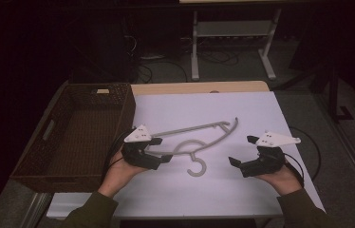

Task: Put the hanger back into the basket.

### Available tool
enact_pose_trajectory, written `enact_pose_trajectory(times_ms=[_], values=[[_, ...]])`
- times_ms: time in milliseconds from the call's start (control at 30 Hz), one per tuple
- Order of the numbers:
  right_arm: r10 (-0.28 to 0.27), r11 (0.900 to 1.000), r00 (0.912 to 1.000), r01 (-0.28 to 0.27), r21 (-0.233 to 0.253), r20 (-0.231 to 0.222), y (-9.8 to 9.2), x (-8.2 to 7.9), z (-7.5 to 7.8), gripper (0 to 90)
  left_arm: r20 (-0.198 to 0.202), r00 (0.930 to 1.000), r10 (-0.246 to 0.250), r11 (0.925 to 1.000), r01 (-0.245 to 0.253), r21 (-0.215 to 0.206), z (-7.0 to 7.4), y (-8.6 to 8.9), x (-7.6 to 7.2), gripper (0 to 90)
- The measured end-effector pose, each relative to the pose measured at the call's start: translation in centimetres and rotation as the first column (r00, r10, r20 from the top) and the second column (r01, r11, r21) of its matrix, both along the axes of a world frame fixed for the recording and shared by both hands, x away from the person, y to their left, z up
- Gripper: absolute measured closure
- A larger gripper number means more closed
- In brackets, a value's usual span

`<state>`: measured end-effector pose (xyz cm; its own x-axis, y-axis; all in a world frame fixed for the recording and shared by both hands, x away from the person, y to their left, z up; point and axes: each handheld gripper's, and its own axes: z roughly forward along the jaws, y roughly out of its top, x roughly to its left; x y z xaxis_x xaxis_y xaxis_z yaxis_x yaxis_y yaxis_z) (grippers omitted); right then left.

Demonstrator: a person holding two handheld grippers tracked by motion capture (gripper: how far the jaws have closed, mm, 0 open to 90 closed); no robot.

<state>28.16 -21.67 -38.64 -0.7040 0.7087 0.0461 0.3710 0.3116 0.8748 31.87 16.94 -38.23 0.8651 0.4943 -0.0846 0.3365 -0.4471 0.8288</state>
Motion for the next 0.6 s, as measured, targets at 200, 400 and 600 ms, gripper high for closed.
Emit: enact_pose_trajectory(times_ms=[200,400,600], values=[[-0.004,1.000,0.9999,0.004,-0.008,-0.015,-0.1,0.1,-0.6,0.0,-0.028,0.9995,-0.013,0.9998,0.013,0.013,-1.4,-1.0,1.8,57.7],[-0.010,1.000,0.9999,0.010,0.000,-0.012,-0.4,0.1,-0.5,0.0,-0.042,0.9990,0.011,0.9983,-0.008,0.057,-2.7,-1.8,3.4,82.2],[-0.013,1.000,0.9999,0.013,-0.002,-0.009,-0.5,0.1,-0.6,0.0,-0.057,0.9956,0.074,0.9900,-0.066,0.125,-3.8,-2.3,5.0,90.0]])
